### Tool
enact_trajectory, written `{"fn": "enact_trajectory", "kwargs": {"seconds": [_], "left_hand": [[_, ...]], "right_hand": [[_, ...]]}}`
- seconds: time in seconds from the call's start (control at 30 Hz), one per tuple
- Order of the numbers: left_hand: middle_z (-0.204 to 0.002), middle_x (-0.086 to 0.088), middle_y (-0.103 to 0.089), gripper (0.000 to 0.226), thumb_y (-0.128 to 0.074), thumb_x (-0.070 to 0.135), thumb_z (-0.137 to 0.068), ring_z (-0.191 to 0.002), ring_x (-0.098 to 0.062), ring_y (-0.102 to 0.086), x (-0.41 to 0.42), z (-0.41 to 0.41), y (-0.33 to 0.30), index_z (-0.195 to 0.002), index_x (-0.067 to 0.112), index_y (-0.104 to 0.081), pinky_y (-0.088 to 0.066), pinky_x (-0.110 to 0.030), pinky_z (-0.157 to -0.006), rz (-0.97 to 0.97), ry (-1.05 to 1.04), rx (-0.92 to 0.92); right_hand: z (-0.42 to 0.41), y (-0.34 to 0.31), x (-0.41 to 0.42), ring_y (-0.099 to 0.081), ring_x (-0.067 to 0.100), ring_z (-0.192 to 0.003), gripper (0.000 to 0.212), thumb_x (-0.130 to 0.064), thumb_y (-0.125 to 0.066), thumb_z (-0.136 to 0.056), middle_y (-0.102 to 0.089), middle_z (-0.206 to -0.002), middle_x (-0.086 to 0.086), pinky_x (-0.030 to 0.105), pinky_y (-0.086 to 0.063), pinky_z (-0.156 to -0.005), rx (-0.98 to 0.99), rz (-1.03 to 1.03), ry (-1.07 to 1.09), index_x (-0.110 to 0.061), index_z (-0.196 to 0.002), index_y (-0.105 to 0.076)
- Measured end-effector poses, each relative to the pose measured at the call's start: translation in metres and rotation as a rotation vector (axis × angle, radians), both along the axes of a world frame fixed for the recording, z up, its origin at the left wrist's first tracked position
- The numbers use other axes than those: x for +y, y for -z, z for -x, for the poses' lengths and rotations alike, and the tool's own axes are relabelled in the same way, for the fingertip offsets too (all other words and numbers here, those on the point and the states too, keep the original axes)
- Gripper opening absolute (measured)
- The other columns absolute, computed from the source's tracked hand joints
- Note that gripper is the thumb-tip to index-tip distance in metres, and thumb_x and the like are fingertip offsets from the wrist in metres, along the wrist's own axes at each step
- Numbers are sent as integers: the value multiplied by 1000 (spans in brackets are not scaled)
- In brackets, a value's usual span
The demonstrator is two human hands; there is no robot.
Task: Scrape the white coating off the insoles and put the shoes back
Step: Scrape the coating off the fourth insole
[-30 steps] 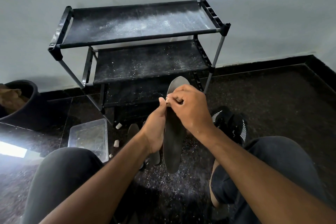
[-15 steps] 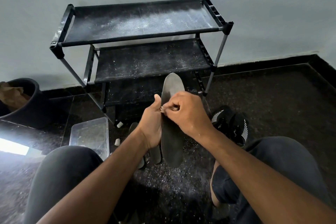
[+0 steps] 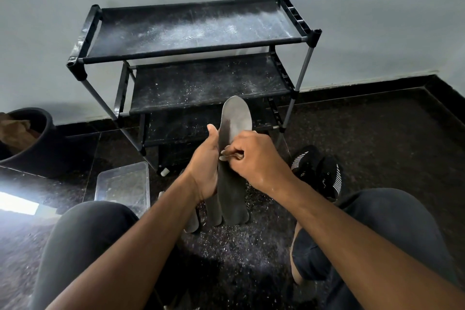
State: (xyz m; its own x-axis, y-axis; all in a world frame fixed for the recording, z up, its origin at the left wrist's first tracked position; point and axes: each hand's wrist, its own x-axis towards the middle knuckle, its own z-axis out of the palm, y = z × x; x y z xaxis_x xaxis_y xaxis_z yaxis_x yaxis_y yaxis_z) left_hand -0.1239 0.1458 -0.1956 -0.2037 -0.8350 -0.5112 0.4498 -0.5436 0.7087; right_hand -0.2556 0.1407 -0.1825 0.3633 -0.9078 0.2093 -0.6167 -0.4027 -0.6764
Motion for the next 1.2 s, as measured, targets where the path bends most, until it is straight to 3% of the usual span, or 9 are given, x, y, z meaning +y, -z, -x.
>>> {"fn": "enact_trajectory", "kwargs": {"seconds": [0.13,0.3,0.43,0.57,0.8,0.93,1.03,1.1,1.2], "left_hand": [[-130,-17,-70,85,-26,79,-94,-122,-31,-67,4,3,2,-136,17,-66,-46,-53,-113,49,11,-92],[-99,-17,-70,80,-25,72,-99,-79,-27,-65,10,12,-6,-115,11,-75,-57,-41,-73,102,28,-28],[-112,-18,-76,80,-26,73,-98,-99,-33,-74,9,9,-6,-119,13,-74,-57,-48,-97,90,8,-134],[-120,-16,-75,80,-26,73,-98,-115,-30,-71,7,4,-3,-129,13,-69,-51,-51,-108,52,-17,-174],[-108,-14,-71,83,-23,74,-98,-85,-24,-64,10,14,1,-132,13,-68,-51,-40,-75,49,80,10],[-119,-19,-69,85,-25,78,-96,-92,-31,-67,7,9,3,-136,14,-65,-52,-46,-88,17,73,-33],[-127,-19,-71,81,-23,75,-99,-116,-32,-69,5,3,3,-139,16,-63,-52,-50,-106,3,49,-79],[-119,-19,-73,83,-23,74,-99,-106,-32,-71,8,6,1,-138,14,-63,-57,-47,-96,-1,49,-66],[-118,-17,-67,84,-25,74,-99,-90,-28,-66,12,14,-3,-137,11,-64,-53,-40,-75,-7,82,39]], "right_hand": [[5,-6,-6,-49,11,-80,0,-8,-75,-82,-62,-83,0,25,-46,-69,96,142,34,-9,-82,-76],[22,-17,-17,-48,15,-88,12,-20,-70,-90,-61,-84,-1,25,-46,-75,124,352,280,-11,-92,-77],[13,-10,-8,-45,10,-84,9,-20,-76,-85,-61,-82,-3,12,-34,-73,26,232,182,-14,-92,-79],[2,1,-1,-46,10,-84,6,-15,-74,-84,-59,-78,-1,20,-41,-72,52,166,48,-13,-86,-79],[18,-10,-19,-51,16,-86,4,-15,-75,-85,-59,-81,1,16,-37,-73,-43,276,358,-11,-86,-76],[10,-3,-12,-58,16,-82,4,-16,-78,-82,-66,-80,1,26,-49,-72,-77,165,235,-14,-85,-80],[5,1,-5,-60,9,-80,5,-14,-77,-81,-68,-80,-1,18,-48,-71,-59,36,93,-16,-84,-81],[6,-1,-8,-54,7,-79,5,-11,-78,-79,-65,-78,-3,8,-40,-69,-59,82,126,-15,-82,-80],[16,-8,-19,-52,12,-81,2,-13,-79,-80,-61,-78,-3,13,-41,-68,-89,197,314,-14,-79,-77]]}}
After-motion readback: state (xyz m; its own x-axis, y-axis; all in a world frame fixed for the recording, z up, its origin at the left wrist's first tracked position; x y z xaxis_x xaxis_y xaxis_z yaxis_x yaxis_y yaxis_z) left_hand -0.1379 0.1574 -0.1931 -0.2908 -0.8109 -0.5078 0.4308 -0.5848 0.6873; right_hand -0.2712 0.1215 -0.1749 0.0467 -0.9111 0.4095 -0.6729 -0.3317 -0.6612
